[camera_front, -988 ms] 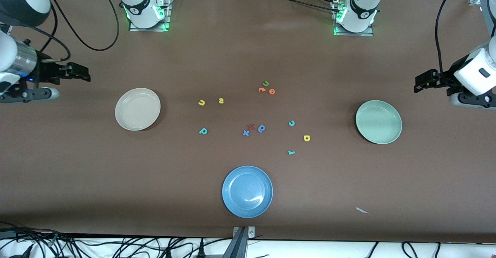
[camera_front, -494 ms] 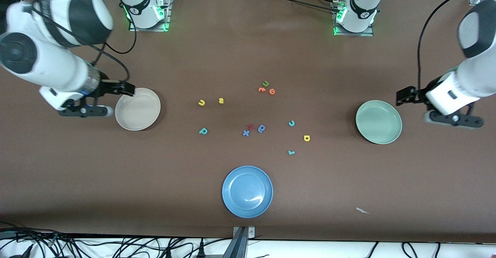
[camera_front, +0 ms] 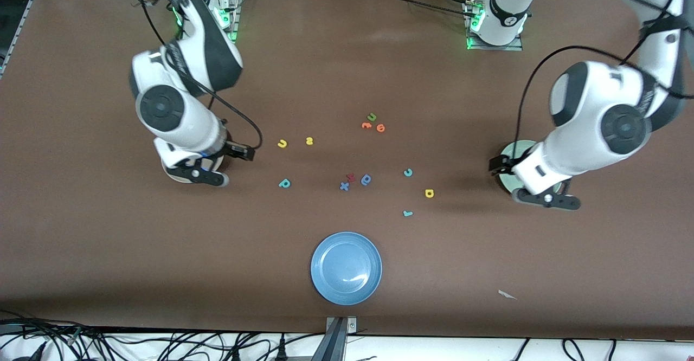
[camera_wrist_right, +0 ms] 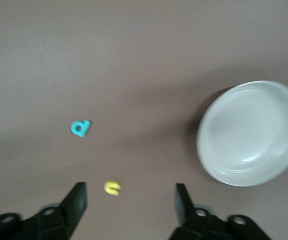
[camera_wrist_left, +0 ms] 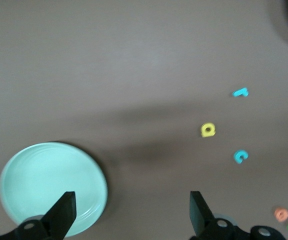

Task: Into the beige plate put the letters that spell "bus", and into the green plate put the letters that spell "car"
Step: 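Grasp the d with the right gripper while the left gripper grips the o, then place the teal d on the beige plate with the right gripper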

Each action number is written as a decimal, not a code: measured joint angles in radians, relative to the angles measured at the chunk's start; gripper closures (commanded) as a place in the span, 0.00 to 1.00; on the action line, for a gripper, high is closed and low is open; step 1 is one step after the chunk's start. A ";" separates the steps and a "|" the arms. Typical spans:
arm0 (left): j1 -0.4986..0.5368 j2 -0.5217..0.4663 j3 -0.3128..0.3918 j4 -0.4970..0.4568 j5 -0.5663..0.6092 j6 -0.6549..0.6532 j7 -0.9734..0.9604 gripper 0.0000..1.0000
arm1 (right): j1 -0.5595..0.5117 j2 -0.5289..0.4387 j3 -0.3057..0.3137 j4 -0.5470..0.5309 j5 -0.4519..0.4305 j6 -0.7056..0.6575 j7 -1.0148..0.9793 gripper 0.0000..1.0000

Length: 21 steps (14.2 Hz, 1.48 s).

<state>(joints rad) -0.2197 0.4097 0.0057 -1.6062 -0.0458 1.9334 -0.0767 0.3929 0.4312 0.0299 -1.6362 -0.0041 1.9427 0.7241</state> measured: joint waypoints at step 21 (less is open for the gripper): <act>-0.169 0.339 -0.001 0.001 -0.021 0.345 -0.178 0.15 | 0.097 0.315 -0.006 0.000 0.000 0.417 0.427 0.76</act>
<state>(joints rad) -0.3883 0.7488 0.0042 -1.6048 -0.0664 2.2784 -0.2549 0.4904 0.7461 0.0241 -1.6359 -0.0046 2.3599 1.1515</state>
